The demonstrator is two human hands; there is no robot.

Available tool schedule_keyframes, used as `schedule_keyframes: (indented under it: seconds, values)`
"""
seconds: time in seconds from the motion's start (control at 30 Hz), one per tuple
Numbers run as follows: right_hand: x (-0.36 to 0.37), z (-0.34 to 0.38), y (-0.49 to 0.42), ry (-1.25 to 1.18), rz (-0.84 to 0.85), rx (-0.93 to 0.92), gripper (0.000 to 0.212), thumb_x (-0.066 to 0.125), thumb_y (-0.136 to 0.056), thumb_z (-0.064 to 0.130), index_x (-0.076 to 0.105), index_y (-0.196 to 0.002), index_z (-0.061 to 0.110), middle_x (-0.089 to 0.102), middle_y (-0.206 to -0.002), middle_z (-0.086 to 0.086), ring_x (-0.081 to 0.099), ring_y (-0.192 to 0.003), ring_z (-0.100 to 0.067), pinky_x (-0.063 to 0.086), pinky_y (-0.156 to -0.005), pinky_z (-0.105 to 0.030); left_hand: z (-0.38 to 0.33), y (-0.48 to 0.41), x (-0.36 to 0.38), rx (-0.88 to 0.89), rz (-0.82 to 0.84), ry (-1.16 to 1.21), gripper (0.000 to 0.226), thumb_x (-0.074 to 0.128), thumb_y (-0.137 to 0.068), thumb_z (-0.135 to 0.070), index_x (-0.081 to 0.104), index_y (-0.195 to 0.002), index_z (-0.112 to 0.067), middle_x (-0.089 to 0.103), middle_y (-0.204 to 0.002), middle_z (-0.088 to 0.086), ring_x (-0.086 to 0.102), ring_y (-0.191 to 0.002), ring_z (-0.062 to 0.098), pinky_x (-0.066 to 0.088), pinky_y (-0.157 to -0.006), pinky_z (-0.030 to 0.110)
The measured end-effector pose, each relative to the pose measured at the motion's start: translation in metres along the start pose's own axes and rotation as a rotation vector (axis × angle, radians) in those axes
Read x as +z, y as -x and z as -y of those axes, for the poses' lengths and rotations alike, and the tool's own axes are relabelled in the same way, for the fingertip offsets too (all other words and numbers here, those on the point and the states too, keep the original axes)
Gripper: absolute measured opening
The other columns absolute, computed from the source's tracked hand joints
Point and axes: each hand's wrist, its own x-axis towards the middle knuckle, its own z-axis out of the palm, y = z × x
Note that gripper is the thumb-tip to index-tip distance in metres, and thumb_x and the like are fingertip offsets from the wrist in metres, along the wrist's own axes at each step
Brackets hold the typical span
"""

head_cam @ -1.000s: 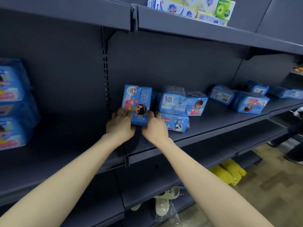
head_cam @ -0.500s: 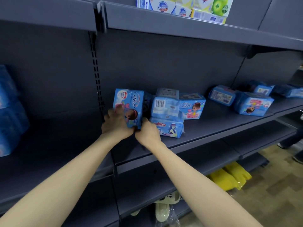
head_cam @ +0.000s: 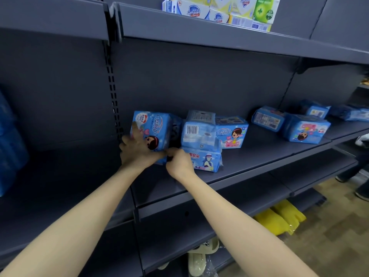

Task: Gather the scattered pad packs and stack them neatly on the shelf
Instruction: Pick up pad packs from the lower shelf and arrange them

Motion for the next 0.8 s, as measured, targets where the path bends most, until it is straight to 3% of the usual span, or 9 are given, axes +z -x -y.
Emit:
schedule_keyframes:
  seconds: [0.17, 0.3, 0.5, 0.6, 0.8]
  values:
    - [0.006, 0.0, -0.006, -0.005, 0.026, 0.014, 0.053, 0.044, -0.084, -0.005, 0.053, -0.132, 0.015, 0.057, -0.13, -0.013, 0.053, -0.12, -0.03, 0.045, -0.098, -0.031, 0.014, -0.007, -0.012, -0.024, -0.011, 0.234, 0.115, 0.08, -0.049, -0.041, 0.014, -0.143, -0.026, 0.037, -0.132, 0.015, 0.037, -0.124, 0.033, 0.038, -0.097, 0.038]
    - [0.01, 0.002, -0.008, -0.036, 0.008, 0.005, 0.048, 0.046, -0.085, -0.002, 0.051, -0.132, 0.012, 0.057, -0.129, -0.013, 0.054, -0.118, -0.028, 0.044, -0.092, -0.027, 0.025, -0.009, -0.022, -0.079, -0.024, 0.395, 0.106, 0.073, -0.043, -0.041, 0.026, -0.137, -0.023, 0.047, -0.127, 0.005, 0.044, -0.12, 0.023, 0.044, -0.095, 0.034]
    - [0.02, 0.013, -0.01, -0.105, -0.024, -0.039, 0.046, 0.047, -0.086, -0.002, 0.05, -0.13, 0.008, 0.054, -0.131, -0.013, 0.051, -0.12, -0.028, 0.042, -0.096, -0.028, 0.037, -0.008, -0.031, -0.122, -0.077, 0.504, 0.086, 0.078, -0.066, -0.024, 0.029, -0.136, -0.019, 0.05, -0.115, -0.004, 0.05, -0.113, 0.018, 0.043, -0.086, 0.028]
    - [0.024, 0.019, -0.01, -0.137, -0.01, -0.053, 0.044, 0.044, -0.087, -0.003, 0.052, -0.129, 0.008, 0.055, -0.129, -0.012, 0.052, -0.118, -0.027, 0.039, -0.089, -0.021, 0.043, -0.006, -0.034, -0.153, -0.097, 0.548, 0.084, 0.078, -0.067, -0.023, 0.03, -0.136, -0.019, 0.053, -0.12, -0.001, 0.052, -0.109, 0.018, 0.042, -0.082, 0.026]
    - [0.029, 0.028, -0.008, -0.284, -0.007, -0.067, 0.042, 0.038, -0.091, -0.001, 0.052, -0.128, 0.01, 0.055, -0.128, -0.012, 0.053, -0.116, -0.025, 0.042, -0.087, -0.024, 0.05, -0.005, -0.039, -0.172, -0.107, 0.561, 0.085, 0.079, -0.064, -0.03, 0.031, -0.134, -0.022, 0.052, -0.124, 0.002, 0.052, -0.111, 0.019, 0.045, -0.087, 0.028]
